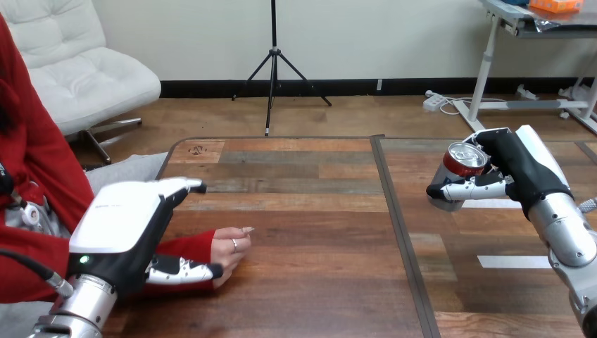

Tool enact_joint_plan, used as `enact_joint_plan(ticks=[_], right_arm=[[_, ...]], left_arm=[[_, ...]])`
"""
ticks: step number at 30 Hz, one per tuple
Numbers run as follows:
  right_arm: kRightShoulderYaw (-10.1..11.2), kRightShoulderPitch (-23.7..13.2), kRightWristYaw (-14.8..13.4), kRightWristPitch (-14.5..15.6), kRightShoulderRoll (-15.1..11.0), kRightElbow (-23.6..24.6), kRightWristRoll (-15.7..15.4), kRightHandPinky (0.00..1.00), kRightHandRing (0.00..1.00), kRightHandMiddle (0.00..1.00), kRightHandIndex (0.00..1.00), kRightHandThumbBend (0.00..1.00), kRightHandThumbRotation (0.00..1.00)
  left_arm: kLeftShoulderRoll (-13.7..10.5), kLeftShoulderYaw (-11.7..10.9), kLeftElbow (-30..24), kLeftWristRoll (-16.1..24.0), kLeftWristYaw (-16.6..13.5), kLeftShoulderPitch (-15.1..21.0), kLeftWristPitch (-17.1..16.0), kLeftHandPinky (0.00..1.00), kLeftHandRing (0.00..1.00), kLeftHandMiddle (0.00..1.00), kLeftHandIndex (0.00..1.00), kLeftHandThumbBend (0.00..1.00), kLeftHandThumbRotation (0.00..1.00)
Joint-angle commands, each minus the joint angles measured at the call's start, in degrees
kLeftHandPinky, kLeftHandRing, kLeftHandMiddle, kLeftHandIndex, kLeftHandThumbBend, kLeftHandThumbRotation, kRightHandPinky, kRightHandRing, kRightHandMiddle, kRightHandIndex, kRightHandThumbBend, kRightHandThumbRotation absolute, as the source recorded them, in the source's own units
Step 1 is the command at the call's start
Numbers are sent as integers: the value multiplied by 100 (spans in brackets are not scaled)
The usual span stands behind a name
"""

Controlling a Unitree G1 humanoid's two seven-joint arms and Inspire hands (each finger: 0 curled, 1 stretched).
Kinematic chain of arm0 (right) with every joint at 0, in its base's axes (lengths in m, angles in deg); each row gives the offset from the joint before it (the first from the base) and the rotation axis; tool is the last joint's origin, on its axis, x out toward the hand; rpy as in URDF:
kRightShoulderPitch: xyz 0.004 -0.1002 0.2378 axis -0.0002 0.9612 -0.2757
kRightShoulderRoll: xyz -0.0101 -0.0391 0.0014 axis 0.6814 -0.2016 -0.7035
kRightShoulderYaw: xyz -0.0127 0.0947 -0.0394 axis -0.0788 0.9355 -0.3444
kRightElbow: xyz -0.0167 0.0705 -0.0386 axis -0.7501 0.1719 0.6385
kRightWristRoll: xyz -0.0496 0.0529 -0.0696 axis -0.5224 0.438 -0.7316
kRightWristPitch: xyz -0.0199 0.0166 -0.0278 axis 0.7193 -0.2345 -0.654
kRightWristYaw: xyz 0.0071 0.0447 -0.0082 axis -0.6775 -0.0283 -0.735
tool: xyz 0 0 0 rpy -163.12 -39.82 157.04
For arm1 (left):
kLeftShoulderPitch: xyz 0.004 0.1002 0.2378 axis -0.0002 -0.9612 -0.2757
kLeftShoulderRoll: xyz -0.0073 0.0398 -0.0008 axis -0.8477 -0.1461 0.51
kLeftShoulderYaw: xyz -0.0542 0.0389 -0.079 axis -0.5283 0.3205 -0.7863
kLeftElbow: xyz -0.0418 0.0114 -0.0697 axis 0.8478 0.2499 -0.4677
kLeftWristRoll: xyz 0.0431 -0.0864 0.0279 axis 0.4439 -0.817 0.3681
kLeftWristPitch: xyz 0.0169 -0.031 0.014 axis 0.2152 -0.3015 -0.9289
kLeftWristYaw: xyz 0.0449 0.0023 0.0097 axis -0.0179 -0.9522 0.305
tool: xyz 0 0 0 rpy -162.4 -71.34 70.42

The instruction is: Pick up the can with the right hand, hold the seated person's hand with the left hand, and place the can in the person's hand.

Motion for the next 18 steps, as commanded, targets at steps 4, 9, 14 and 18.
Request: enact_joint_plan(ticks=[4,9,14,18], right_arm=[[91,-416,-102,-198,-4,311,110,32,37,44,45,83,0],[104,-425,-93,-213,-8,293,127,32,37,44,45,83,0],[112,-432,-86,-210,-10,285,135,33,38,44,45,83,0],[118,-429,-88,-225,-12,286,140,34,39,44,45,83,0]], left_arm=[[-232,175,138,37,53,500,232,71,78,81,77,100,40],[-276,229,206,-41,162,554,319,72,78,81,77,100,39],[-312,258,268,-156,290,602,367,72,78,81,78,100,41],[-334,274,335,-239,383,645,407,73,78,81,78,100,41]])
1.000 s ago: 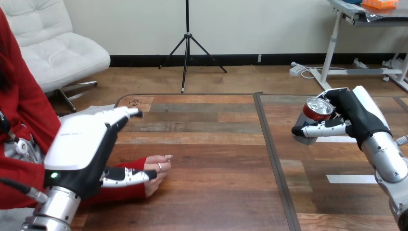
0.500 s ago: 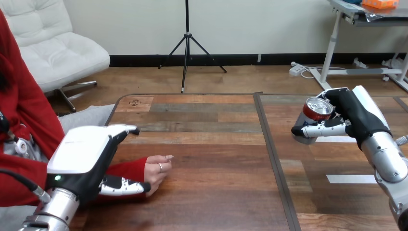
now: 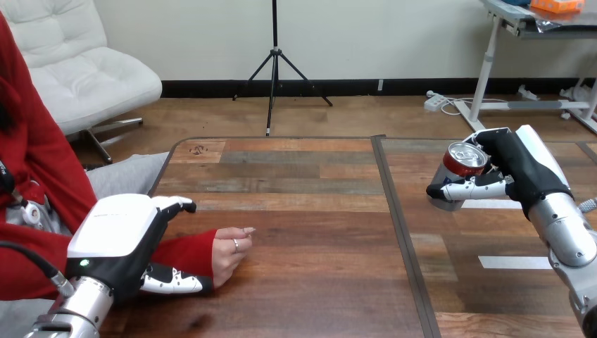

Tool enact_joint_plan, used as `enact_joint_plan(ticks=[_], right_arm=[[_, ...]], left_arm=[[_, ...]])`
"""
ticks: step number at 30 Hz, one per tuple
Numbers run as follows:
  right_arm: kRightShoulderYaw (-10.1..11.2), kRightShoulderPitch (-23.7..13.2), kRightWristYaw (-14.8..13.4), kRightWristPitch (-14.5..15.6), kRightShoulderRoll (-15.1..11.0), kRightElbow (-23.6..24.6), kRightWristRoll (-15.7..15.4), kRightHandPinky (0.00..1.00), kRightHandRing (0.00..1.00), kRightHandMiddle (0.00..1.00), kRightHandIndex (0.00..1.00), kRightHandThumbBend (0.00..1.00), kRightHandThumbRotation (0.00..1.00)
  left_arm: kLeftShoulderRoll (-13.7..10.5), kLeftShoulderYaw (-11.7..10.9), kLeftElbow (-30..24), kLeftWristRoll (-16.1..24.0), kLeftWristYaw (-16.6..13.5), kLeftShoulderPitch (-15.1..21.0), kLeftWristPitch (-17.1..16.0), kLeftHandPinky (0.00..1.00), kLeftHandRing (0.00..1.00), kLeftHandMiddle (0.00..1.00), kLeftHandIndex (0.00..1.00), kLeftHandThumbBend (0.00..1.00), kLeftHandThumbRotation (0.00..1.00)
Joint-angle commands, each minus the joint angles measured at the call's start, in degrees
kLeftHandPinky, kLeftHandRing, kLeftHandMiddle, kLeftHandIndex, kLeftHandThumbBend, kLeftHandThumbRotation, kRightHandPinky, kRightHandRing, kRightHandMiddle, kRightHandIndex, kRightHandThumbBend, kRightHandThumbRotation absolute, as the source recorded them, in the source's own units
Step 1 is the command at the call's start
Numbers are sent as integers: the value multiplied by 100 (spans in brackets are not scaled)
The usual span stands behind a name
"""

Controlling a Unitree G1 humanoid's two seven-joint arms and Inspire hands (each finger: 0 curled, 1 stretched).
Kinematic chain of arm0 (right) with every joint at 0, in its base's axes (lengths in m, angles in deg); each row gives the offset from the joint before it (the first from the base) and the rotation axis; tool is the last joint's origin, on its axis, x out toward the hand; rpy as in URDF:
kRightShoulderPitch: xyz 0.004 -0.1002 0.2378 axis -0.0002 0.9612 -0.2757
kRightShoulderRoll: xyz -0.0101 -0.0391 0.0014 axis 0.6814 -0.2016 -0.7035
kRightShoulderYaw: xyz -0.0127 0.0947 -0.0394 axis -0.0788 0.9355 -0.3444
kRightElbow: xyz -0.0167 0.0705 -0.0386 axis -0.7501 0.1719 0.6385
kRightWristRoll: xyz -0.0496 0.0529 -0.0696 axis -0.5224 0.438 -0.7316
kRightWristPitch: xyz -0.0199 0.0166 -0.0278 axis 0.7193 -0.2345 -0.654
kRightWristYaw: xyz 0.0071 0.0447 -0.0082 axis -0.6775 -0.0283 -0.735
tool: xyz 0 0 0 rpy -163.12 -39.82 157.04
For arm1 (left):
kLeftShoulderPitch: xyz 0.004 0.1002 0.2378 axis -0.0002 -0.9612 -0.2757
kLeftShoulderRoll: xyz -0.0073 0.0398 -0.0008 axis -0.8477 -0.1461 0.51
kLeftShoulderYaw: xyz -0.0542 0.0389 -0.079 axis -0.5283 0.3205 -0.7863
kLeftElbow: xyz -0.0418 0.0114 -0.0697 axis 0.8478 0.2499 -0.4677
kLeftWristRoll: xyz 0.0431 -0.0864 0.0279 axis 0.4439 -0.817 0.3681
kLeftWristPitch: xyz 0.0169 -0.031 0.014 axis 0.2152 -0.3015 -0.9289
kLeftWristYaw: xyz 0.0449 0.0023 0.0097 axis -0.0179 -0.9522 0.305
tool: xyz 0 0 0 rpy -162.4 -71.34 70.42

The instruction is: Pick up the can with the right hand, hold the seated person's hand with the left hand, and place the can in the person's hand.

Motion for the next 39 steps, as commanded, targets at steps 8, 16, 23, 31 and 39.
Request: enact_joint_plan(ticks=[8,16,23,31,39], right_arm=[[122,-438,-110,-199,-7,274,141,34,39,44,45,84,0],[129,-437,-103,-232,-10,265,153,35,40,44,45,83,0],[140,-438,-66,-239,-13,277,178,34,39,44,45,83,0],[139,-444,-66,-182,-10,300,181,33,37,43,45,82,0],[151,-446,-74,-230,2,283,197,32,37,43,45,83,0]], left_arm=[[-210,85,128,-167,275,590,223,74,78,81,78,100,40],[-262,148,250,-124,317,679,283,74,78,81,78,100,36],[-235,170,399,-227,384,786,326,74,78,80,78,100,32],[-156,194,640,-453,365,917,296,64,72,75,74,100,20],[-155,347,911,-414,269,1068,287,53,64,69,69,97,10]])
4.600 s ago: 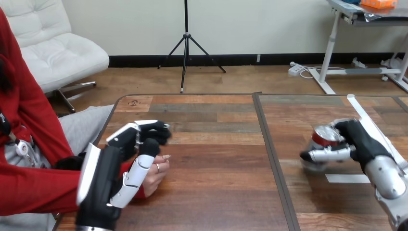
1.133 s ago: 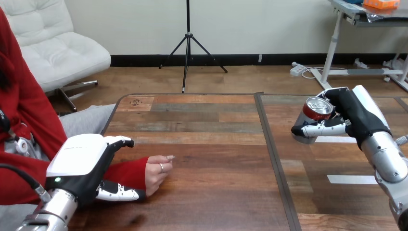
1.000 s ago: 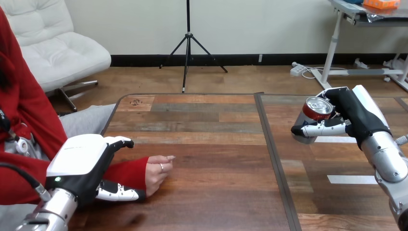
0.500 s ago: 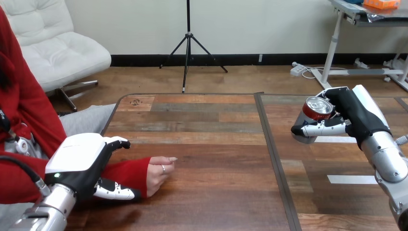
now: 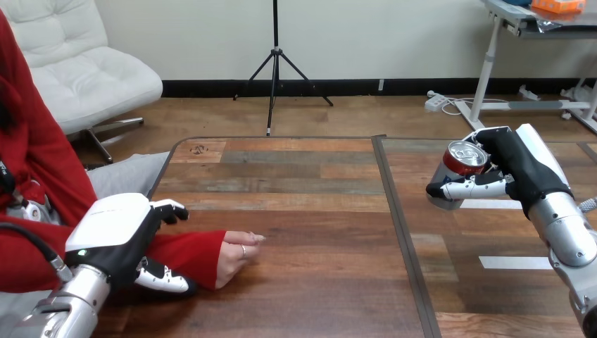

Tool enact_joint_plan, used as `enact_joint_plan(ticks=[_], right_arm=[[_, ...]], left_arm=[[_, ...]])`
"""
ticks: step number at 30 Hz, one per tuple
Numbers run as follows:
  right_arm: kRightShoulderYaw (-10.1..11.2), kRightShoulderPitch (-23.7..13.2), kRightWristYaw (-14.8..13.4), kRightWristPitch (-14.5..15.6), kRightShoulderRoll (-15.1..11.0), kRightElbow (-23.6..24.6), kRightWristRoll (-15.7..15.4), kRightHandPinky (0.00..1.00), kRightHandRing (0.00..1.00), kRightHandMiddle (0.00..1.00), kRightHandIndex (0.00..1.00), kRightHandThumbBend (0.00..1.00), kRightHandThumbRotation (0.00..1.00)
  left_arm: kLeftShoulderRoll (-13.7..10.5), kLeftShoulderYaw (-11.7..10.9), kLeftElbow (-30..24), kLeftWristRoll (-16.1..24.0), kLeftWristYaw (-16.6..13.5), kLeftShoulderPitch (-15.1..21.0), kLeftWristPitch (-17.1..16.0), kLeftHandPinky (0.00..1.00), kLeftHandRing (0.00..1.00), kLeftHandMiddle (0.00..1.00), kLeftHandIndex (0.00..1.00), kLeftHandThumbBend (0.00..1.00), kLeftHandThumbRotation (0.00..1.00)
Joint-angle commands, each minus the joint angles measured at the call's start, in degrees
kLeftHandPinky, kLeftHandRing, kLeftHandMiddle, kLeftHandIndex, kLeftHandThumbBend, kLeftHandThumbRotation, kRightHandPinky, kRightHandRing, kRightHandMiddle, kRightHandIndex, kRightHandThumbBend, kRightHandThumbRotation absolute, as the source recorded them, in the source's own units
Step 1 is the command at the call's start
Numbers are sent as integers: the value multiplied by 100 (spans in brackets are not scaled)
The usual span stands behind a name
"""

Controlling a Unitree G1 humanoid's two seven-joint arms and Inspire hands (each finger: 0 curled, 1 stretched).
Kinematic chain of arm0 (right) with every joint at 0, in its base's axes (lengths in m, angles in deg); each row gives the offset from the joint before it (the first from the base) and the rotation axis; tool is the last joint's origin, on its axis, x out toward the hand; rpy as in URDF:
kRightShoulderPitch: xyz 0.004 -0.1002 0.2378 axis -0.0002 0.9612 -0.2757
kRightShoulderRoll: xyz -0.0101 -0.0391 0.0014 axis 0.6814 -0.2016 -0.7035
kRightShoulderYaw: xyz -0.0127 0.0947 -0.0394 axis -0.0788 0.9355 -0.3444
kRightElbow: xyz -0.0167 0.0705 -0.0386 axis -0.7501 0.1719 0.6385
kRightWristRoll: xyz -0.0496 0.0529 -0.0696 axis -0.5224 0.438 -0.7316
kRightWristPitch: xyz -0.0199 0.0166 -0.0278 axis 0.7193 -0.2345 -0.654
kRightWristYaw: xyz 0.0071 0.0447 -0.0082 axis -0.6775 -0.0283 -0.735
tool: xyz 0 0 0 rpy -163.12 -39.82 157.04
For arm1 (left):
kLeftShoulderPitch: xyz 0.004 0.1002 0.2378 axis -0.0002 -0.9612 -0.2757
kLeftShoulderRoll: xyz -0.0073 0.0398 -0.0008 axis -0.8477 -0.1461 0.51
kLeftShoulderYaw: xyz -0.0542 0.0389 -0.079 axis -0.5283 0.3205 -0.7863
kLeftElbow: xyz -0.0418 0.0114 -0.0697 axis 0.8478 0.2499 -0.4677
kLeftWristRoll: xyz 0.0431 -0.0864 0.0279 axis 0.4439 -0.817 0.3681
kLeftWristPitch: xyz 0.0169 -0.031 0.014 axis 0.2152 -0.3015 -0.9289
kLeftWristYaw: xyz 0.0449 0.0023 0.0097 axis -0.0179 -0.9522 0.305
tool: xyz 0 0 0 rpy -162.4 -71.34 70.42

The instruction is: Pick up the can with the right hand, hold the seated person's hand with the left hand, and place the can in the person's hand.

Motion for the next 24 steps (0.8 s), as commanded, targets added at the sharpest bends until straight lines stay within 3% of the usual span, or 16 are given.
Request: enact_joint_plan(ticks=[1,9,24], right_arm=[[143,-445,-74,-190,3,286,176,32,37,43,45,83,0],[139,-450,-67,-184,1,294,188,33,37,43,45,83,0],[121,-450,-69,-199,-19,296,212,31,36,42,45,82,0]], left_arm=[[-56,117,176,-67,-130,469,2,52,63,68,69,97,8],[-47,246,345,-136,4,604,58,52,63,67,66,97,1],[-55,480,538,-260,527,859,238,53,64,67,65,95,0]])
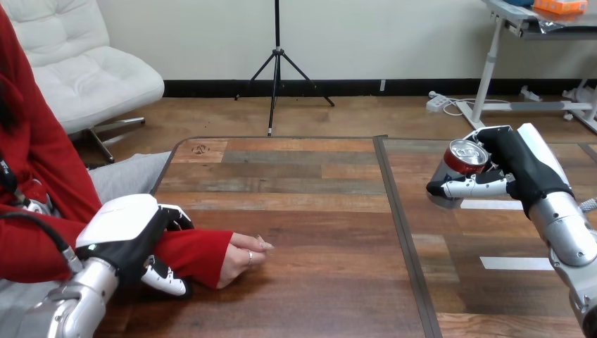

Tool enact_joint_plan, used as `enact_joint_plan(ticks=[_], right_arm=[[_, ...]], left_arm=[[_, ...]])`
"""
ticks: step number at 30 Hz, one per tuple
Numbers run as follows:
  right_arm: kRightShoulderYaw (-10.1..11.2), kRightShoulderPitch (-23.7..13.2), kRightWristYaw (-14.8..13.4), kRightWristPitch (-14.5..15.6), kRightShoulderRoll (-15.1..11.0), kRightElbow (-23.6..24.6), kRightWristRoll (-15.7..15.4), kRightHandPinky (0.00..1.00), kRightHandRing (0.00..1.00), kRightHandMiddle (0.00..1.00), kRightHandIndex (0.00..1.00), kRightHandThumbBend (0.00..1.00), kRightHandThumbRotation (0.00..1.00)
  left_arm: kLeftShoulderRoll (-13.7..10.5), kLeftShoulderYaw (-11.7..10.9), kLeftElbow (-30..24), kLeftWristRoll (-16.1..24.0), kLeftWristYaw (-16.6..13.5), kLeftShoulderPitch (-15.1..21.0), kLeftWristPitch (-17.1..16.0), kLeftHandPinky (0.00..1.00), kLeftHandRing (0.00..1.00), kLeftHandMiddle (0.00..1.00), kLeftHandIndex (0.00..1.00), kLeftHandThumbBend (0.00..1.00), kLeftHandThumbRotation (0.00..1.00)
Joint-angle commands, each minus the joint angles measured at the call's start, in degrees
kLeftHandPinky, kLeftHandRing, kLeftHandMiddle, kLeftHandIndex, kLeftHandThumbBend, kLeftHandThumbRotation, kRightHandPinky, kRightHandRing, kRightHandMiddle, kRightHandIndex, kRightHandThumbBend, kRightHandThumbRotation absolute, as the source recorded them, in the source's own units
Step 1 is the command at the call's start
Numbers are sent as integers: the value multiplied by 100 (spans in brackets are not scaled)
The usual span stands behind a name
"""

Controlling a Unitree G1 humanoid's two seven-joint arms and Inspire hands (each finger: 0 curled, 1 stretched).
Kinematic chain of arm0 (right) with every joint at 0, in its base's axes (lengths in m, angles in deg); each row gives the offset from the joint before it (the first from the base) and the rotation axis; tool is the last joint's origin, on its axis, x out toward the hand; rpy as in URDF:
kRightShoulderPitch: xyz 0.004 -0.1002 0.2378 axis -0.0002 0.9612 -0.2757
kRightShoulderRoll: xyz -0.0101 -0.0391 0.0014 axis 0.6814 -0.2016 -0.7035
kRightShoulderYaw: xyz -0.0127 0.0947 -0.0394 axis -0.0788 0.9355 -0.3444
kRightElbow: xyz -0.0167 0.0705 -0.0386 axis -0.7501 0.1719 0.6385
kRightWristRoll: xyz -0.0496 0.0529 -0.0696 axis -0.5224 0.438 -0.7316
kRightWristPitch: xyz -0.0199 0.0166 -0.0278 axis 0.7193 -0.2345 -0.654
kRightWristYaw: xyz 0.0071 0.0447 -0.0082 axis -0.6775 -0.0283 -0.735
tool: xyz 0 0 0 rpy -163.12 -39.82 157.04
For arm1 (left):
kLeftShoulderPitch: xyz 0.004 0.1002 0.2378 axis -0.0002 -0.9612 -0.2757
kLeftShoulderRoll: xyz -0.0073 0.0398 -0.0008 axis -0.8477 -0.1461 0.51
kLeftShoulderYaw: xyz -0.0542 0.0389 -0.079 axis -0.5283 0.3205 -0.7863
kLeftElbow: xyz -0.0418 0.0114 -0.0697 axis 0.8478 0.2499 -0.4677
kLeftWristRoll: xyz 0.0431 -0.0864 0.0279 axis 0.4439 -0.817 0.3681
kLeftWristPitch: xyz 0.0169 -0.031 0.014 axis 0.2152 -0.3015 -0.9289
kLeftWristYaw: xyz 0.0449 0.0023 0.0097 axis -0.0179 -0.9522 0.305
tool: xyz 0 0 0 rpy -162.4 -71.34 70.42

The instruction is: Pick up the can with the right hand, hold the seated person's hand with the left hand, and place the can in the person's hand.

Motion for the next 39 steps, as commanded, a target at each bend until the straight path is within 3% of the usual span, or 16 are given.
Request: enact_joint_plan(ticks=[1,13,26,39], right_arm=[[117,-450,-69,-201,-20,294,120,31,36,42,45,82,0],[108,-449,-66,-176,-34,315,110,35,39,43,45,82,0],[106,-439,-84,-159,-30,323,104,34,38,43,45,82,0],[100,-436,-74,-175,-21,298,105,31,36,42,45,83,0]], left_arm=[[-44,195,134,-62,174,409,69,53,64,67,65,94,1],[-22,324,287,-162,453,574,147,53,59,61,58,90,1],[111,458,493,-61,-11,636,222,37,44,45,42,77,0],[194,471,608,-253,-147,666,219,29,35,39,37,69,0]])
